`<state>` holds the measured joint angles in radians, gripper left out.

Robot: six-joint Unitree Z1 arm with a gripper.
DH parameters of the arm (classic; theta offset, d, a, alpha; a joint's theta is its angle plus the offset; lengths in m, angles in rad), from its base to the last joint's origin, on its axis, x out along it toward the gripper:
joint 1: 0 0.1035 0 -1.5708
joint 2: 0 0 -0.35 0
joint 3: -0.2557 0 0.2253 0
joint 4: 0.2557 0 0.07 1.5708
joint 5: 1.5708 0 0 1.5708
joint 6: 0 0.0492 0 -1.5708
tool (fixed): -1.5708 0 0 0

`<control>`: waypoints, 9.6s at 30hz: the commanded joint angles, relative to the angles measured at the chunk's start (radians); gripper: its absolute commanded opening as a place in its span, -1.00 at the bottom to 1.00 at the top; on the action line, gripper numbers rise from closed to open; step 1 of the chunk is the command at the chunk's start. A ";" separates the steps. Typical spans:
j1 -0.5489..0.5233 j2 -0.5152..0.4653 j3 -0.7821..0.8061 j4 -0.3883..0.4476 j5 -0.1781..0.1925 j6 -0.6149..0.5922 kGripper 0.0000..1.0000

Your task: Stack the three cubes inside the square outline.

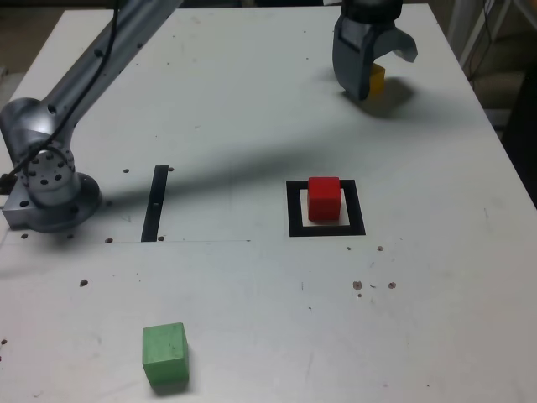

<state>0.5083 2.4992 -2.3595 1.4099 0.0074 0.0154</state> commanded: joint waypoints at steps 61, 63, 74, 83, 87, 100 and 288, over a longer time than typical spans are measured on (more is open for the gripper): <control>-0.125 -0.373 0.464 0.009 0.022 0.041 -0.37; -0.146 -0.409 0.505 0.003 0.016 0.041 -0.37; -0.286 -0.586 0.719 -0.078 -0.027 0.032 -0.37; -0.398 -0.653 0.822 -0.147 -0.040 -0.012 -0.37; -0.441 -0.667 0.850 -0.172 -0.036 -0.034 -0.37; -0.527 -0.668 0.874 -0.219 -0.020 -0.055 -0.37; -1.395 -0.642 1.124 -0.278 -0.191 -0.838 0.98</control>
<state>-0.8853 1.8475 -1.2368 1.1390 -0.1822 -0.8221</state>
